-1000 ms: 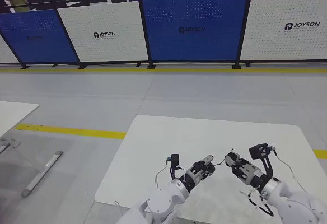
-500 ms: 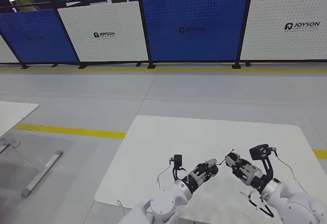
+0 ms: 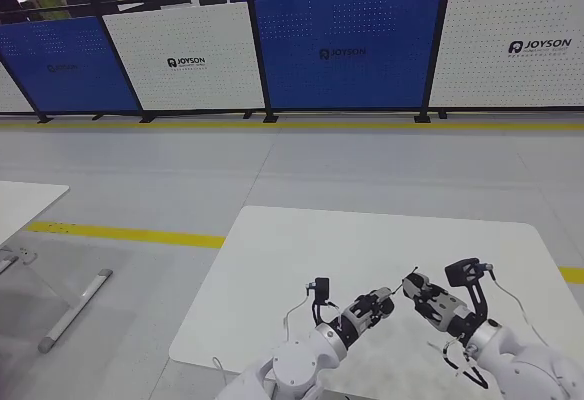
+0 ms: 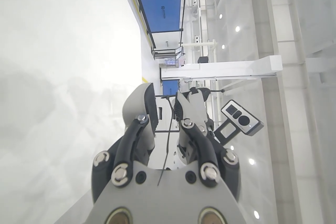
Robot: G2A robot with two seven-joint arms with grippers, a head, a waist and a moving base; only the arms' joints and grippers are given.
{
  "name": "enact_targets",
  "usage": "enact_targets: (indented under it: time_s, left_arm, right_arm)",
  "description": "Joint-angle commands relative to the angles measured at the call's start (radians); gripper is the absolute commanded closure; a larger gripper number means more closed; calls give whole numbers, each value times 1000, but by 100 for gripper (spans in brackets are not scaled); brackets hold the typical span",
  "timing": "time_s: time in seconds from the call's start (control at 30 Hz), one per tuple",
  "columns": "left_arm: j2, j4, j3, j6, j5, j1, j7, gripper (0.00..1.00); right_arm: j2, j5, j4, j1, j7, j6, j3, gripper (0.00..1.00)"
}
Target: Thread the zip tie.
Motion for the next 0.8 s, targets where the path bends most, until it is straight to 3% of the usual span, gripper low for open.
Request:
enact_targets:
  time_s: [0.0, 0.3, 0.47, 0.77]
  left_arm:
    - [-1, 1, 1, -1, -1, -1, 2, 85]
    - [-5, 9, 7, -1, -4, -9, 13, 91]
    - [-7, 15, 4, -2, -7, -11, 15, 100]
    - [-5, 3, -1, -7, -6, -2, -3, 100]
  right_arm:
    - [0, 1, 1, 1, 0, -1, 0, 100]
    - [2, -1, 2, -2, -2, -7, 1, 100]
    - [3, -3, 1, -3, -2, -9, 0, 100]
    - [5, -24, -14, -8, 3, -2, -2, 100]
